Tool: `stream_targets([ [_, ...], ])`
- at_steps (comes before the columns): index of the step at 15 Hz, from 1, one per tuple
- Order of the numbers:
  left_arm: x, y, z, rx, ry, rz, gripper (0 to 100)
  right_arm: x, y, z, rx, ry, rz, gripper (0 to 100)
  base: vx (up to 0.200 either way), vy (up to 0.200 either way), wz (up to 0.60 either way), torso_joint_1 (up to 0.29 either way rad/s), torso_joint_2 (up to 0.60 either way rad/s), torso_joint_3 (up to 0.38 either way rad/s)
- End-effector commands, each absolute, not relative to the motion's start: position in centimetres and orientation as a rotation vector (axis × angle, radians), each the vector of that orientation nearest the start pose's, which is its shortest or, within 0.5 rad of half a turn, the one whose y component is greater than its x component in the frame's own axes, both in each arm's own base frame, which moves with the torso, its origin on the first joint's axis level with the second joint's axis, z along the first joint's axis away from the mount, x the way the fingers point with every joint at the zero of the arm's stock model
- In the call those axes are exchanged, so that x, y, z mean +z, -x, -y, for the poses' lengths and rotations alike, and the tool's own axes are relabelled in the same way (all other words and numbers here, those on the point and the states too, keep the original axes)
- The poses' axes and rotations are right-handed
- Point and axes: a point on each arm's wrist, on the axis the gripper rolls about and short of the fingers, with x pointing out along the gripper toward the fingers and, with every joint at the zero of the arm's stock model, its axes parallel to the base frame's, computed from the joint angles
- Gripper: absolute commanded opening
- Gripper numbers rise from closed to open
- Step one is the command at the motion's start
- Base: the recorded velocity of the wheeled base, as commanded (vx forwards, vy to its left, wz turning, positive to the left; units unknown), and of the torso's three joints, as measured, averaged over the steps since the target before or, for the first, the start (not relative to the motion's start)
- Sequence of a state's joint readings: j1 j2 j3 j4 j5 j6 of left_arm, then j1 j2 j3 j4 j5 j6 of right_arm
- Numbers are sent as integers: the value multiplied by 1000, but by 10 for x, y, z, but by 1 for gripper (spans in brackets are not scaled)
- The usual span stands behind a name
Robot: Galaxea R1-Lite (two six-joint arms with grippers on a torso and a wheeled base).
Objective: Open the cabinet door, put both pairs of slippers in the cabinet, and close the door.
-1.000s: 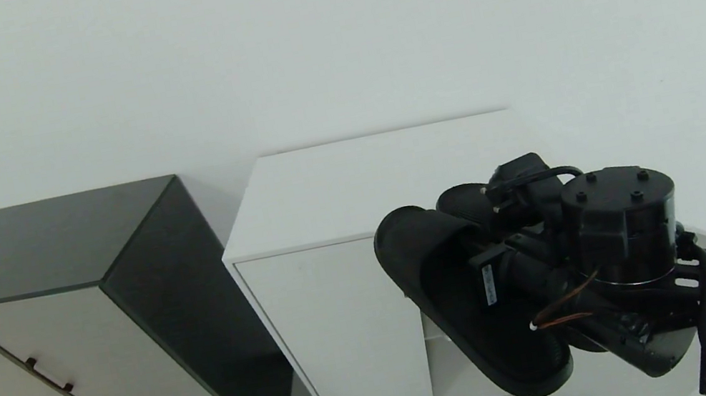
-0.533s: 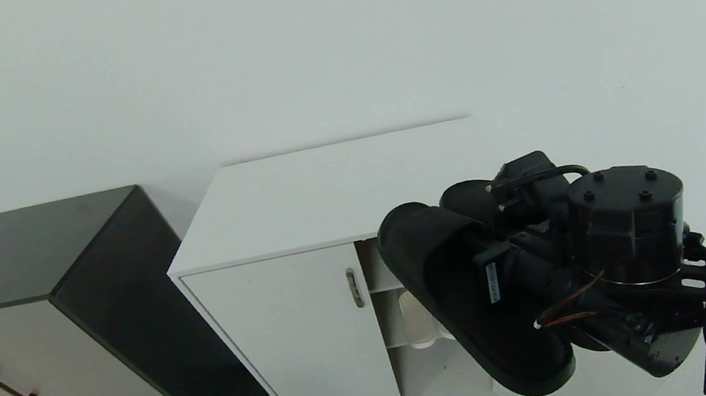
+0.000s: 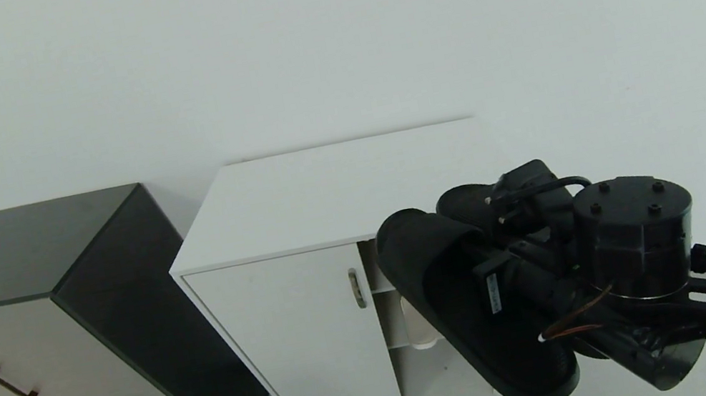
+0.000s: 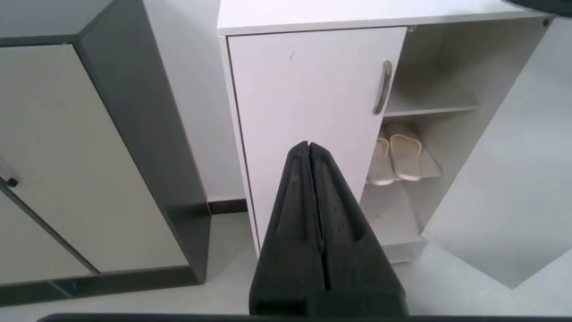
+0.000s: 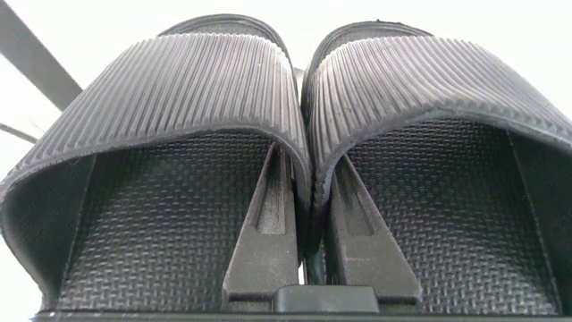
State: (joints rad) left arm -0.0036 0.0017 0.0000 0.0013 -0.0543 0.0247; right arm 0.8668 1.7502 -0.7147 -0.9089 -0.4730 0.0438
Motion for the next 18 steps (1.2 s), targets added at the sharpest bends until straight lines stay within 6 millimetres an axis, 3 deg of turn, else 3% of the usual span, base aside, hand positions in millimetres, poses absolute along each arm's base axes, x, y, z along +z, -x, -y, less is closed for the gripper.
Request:
stream_targets([
  [1, 75, 23, 1, -57, -24, -2, 0, 168, -204, -226, 396, 41, -107, 0, 0, 0, 0, 0, 0, 0],
  [7, 75, 23, 1, -57, -24, -2, 0, 167, -197, -228, 418, 40, -95, 0, 0, 0, 0, -86, 196, 114],
  [18, 75, 23, 1, -57, -23, -2, 0, 164, -195, -229, 424, 49, -105, 0, 0, 0, 0, -217, 533, 306],
])
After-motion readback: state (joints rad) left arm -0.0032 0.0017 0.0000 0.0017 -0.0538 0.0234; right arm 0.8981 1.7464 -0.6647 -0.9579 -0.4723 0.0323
